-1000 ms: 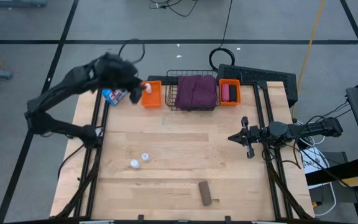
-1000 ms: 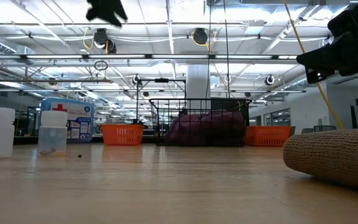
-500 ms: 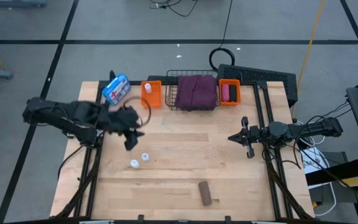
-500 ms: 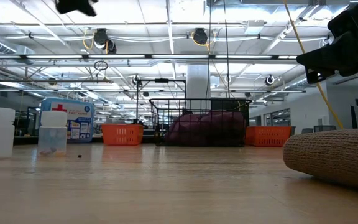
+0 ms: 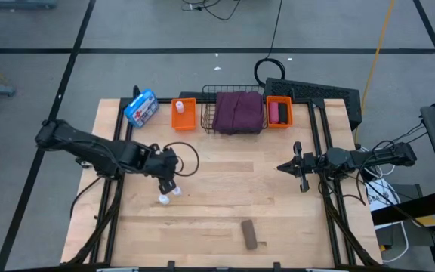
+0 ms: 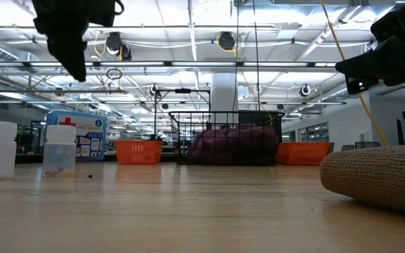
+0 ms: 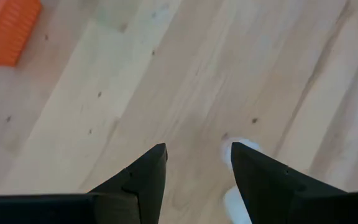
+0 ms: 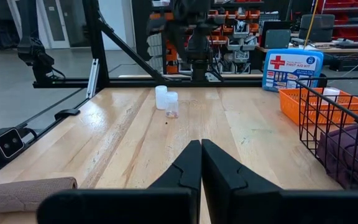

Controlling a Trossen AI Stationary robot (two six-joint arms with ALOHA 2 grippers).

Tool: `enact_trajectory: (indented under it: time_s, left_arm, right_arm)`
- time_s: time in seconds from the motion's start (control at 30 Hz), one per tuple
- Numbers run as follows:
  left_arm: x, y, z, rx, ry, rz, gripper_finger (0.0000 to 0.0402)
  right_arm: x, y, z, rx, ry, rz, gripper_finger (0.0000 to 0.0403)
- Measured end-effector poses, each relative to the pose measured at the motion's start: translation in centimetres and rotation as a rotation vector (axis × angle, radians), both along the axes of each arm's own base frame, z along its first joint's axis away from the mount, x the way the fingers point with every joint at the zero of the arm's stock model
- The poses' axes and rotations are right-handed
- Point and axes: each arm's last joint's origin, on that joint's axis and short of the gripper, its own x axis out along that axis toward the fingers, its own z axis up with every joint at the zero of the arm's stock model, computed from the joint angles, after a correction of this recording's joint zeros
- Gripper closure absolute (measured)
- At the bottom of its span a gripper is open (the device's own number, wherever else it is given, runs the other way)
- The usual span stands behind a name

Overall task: Pick & place medical supplies in basket/bin
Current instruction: Put the right pill bottle into the left orange bin

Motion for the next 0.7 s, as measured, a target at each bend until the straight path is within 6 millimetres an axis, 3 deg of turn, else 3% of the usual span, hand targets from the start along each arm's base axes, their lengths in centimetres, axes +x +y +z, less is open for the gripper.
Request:
enact_trajectory:
  time_s: [0.27, 0.47, 0.7]
  left_arm:
    - [1.7, -0.4, -2.2, 0.061, 0.108, -0.126, 0.0215]
    - [3.3, -1.1, -4.0, -0.042, 0.142, -0.146, 0.0214]
    - [4.0, -1.4, -5.6, -0.075, 0.210, -0.104, 0.0161]
  right_arm:
    - [0.0, 0.0, 0.0, 0.000, 0.000, 0.000, 0.0403]
    - [0.0, 0.0, 0.0, 0.000, 0.000, 0.000, 0.0403]
    - [0.0, 0.0, 0.0, 0.000, 0.000, 0.000, 0.0403]
